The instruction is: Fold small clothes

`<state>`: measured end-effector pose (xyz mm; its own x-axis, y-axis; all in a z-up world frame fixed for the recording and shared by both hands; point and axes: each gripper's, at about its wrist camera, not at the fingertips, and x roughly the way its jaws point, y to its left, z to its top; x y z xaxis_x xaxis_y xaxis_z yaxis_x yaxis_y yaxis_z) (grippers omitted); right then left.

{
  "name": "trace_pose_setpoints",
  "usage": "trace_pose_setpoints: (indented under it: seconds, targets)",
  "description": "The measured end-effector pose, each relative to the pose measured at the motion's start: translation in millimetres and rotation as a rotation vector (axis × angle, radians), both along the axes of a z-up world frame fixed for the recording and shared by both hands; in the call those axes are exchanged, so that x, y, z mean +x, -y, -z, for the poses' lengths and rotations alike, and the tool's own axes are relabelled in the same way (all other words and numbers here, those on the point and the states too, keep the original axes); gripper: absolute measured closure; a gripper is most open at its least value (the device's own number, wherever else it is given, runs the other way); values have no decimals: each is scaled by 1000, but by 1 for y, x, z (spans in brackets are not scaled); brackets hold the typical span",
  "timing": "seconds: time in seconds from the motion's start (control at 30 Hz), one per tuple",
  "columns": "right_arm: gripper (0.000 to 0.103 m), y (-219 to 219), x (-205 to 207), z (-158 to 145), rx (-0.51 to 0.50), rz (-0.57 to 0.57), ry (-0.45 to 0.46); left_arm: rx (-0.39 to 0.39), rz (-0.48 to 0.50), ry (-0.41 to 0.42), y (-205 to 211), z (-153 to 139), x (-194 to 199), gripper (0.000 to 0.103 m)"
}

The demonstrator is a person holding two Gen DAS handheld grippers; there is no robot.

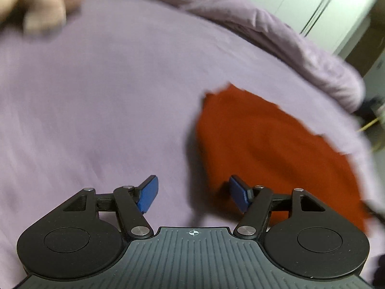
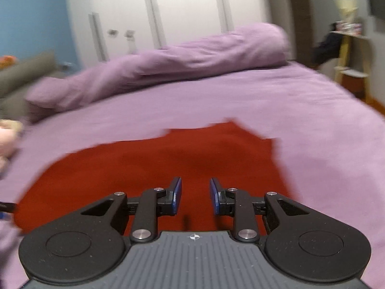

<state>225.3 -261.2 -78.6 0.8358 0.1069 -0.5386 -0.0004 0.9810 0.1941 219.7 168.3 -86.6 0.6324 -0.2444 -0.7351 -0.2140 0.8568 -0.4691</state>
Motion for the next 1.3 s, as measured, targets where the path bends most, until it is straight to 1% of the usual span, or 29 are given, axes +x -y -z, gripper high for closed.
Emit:
trace_pose_setpoints:
  seconds: [0.07,0.13,0.17,0.2,0.27,0.3,0.37,0.43,0.5,0.53,0.6,0.67,0.73,0.77,0.8,0.87,0.9,0.97,1.03,1.1,1.13,1.23,1.3]
  targets:
    - [78,-25,-4,2,40,-65,-11,-185,13,-53,-6,15,-2,40]
    - [79,-48,0,8,69,-123,-41,-316,-6,-76,-10,30,5,42]
    - [83,-58,1,11,82,-139,-54,-348,-19,-68,-12,35,9,44]
    - [88,-68,2,13,96,-154,-66,-374,-39,-62,-14,38,15,49]
    - [92,-84,7,16,121,-177,-84,-448,-82,-67,-16,46,28,54]
    - [94,-92,8,16,123,-184,-86,-481,-97,-65,-17,49,33,60]
    - [97,-107,13,18,116,-188,-92,-517,-123,-68,-18,55,45,71]
    - [98,-117,23,22,125,-195,-102,-551,-150,-54,-20,60,50,73]
    - [99,-131,25,25,120,-200,-102,-578,-174,-47,-21,64,52,78]
    - [99,-136,28,28,119,-204,-102,-586,-177,-37,-21,65,52,79]
    - [99,-145,29,36,101,-206,-111,-569,-168,-21,-21,63,51,81]
    - [100,-154,33,48,58,-228,-133,-528,-154,-7,-18,57,49,82]
    - [100,-157,33,44,25,-249,-132,-493,-137,12,-16,51,50,82]
    - [100,-156,32,39,26,-249,-133,-475,-130,17,-15,49,50,82]
    - [100,-154,28,33,33,-243,-114,-460,-124,19,-14,47,51,82]
    - [99,-150,18,27,43,-237,-47,-444,-124,19,-12,44,52,82]
    - [99,-149,18,31,47,-241,-46,-444,-127,15,-12,44,52,82]
    - [99,-150,26,47,67,-290,-173,-431,-135,5,-11,43,53,82]
    - [99,-149,24,46,49,-317,-156,-402,-121,16,-9,35,52,83]
    - [99,-142,22,35,91,-310,-155,-349,-97,33,-3,23,52,83]
    - [99,-134,18,30,115,-304,-135,-309,-71,54,3,13,56,83]
    - [99,-106,-1,17,144,-245,-48,-164,20,133,31,-22,57,83]
    - [99,-81,-12,12,171,-189,-31,-83,93,184,57,-44,57,83]
